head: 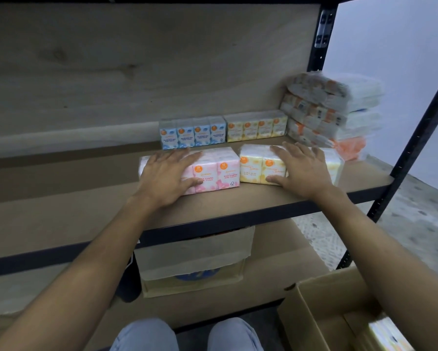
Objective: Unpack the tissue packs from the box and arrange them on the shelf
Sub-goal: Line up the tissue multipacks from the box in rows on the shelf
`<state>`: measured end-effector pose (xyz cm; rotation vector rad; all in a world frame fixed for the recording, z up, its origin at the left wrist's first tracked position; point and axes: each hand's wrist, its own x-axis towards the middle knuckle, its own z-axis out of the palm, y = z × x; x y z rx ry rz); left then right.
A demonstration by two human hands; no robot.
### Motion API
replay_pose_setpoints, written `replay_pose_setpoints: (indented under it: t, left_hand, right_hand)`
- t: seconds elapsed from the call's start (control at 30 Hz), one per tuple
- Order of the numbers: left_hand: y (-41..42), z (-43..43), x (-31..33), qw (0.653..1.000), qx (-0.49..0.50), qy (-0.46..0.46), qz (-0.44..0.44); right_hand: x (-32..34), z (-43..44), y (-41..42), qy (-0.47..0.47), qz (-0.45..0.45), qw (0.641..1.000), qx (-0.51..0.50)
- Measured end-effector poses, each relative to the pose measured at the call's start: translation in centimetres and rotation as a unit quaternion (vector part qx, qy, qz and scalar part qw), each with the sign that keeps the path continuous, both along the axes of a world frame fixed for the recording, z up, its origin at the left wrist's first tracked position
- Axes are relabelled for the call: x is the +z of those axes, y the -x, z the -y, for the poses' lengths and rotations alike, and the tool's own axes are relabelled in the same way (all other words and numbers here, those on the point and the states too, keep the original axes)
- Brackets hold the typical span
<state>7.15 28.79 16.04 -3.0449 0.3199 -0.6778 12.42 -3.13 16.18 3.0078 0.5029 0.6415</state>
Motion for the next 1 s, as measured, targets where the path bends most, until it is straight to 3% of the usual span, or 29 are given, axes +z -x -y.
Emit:
replay_pose_setpoints:
  t: [0.37, 1.0]
  left_hand:
    - [-2.5, -0.3, 0.2, 1.000, 0.014, -0.008, -0.002]
    - [-9.5, -0.3, 0.7, 0.999, 0.020, 0.033, -0.020]
  right_hand:
    - [0.2, 2.3, -4.4, -0.006, -0.011, 0.995, 0.101]
    - [0.0, 1.3, -14.4, -0.079, -0.047, 0.981, 0.168]
